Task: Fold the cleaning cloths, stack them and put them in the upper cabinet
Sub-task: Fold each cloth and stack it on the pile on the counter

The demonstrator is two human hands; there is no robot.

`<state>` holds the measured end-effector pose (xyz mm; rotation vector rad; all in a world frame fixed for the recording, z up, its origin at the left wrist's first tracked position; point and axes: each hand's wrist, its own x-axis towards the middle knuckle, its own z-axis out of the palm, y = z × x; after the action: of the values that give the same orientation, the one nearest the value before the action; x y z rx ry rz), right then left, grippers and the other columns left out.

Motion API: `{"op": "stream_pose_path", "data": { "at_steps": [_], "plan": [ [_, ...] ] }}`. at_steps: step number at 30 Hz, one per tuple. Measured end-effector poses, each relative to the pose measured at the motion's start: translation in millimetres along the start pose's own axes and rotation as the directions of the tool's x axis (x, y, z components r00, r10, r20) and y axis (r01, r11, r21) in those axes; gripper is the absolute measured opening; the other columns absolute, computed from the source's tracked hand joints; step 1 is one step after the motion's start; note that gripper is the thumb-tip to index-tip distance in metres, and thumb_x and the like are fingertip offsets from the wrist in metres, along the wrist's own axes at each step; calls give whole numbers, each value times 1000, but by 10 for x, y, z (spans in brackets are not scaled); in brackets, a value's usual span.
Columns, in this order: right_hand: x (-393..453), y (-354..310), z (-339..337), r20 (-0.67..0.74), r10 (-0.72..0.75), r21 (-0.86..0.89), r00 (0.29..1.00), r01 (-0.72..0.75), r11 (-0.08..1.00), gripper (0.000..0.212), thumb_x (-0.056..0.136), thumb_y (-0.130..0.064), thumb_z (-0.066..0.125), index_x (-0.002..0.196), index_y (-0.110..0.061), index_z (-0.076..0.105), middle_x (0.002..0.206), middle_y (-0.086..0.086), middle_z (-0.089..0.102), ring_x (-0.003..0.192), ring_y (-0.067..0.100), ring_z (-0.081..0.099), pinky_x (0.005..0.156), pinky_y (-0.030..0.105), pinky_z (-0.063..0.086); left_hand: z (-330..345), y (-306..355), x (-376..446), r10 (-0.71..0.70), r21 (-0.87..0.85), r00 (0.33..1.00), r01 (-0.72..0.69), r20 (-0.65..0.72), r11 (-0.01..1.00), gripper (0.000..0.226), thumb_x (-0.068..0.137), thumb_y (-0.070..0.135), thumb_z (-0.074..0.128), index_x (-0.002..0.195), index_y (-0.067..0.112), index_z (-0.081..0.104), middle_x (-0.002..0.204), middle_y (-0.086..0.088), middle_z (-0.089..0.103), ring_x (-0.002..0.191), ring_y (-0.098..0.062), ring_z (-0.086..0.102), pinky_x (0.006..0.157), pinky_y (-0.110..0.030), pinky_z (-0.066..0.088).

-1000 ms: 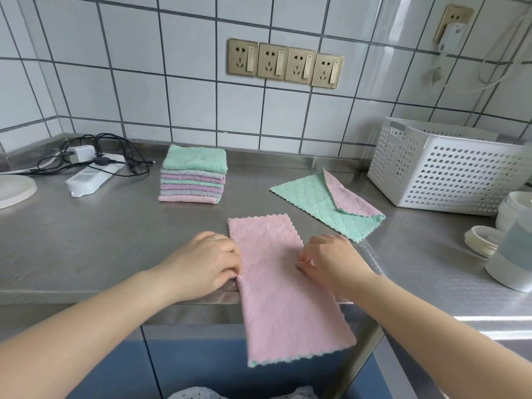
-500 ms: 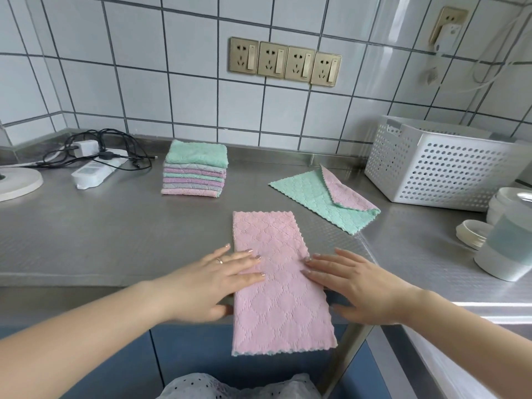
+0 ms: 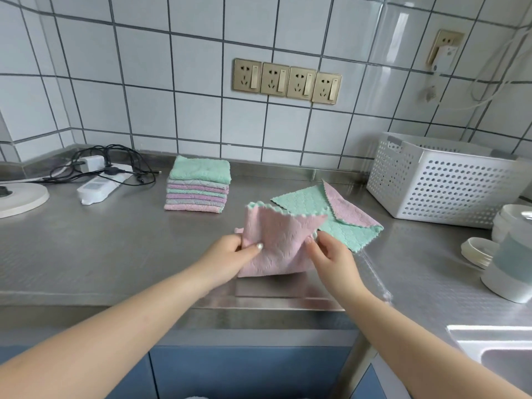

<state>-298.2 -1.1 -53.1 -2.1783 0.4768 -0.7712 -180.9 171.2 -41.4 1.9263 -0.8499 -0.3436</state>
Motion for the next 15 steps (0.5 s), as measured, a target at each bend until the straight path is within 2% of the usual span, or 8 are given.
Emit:
{"op": "stream_pose_path", "data": {
  "at_steps": [2,5,7,9,11,13,14,15],
  "plan": [
    [131,-32,96,-30,103,56,994,-101,993,42,94,-26,51,61,-18,27,54,-7,27,53,10,25,51,27,19,24,-2,65,-78,-101,995,73,-55,992,27,92,27,56,66,19,52,64,7,50,63,-10,46,64,-28,33],
    [301,16,194,-19,225,-12,974,-225,974,41,94,-29,50,60,-17,29,51,-4,31,51,14,29,49,28,21,46,-11,113,-133,-183,987,115,-92,976,7,91,18,56,97,19,57,90,1,66,85,-17,60,74,-27,43],
    [364,53,222,5,263,-115,965,-261,959,39,93,-29,50,61,-15,35,49,-3,36,47,13,35,48,26,24,48,-17,127,-139,-185,988,124,-73,975,46,90,12,57,132,19,41,112,-9,65,105,-25,61,88,-28,43],
    [399,85,244,18,298,-179,954,-291,940,33,92,-27,51,64,-14,44,49,-3,42,46,11,40,47,24,28,45,-43,162,-130,-83,990,126,-52,989,69,90,11,57,147,21,20,131,-18,54,118,-30,53,91,-29,42],
    [419,100,265,24,325,-209,946,-313,926,26,90,-25,51,69,-10,54,52,-1,48,51,14,45,50,26,32,38,-76,202,-112,-4,994,112,-18,994,62,89,10,56,145,20,30,135,-14,52,118,-29,53,86,-24,42],
    [450,100,271,33,328,-267,944,-308,913,25,87,-21,51,65,-9,55,54,0,49,57,19,45,51,28,32,37,-102,244,-79,117,997,76,24,990,29,89,8,54,116,19,56,108,-1,61,93,-22,57,67,-17,37],
    [467,101,270,41,326,-297,945,-300,907,28,85,-19,51,58,-11,48,52,-1,45,56,19,42,50,28,30,38,-111,263,-64,186,997,56,35,981,13,88,9,53,97,19,54,92,0,57,82,-19,51,62,-18,33],
    [480,102,262,46,329,-322,943,-297,899,32,85,-18,51,54,-14,40,51,-3,41,53,17,39,48,26,28,39,-112,269,-49,239,998,37,44,970,11,88,10,53,88,19,47,80,1,52,75,-18,45,58,-18,30]
  ]
}}
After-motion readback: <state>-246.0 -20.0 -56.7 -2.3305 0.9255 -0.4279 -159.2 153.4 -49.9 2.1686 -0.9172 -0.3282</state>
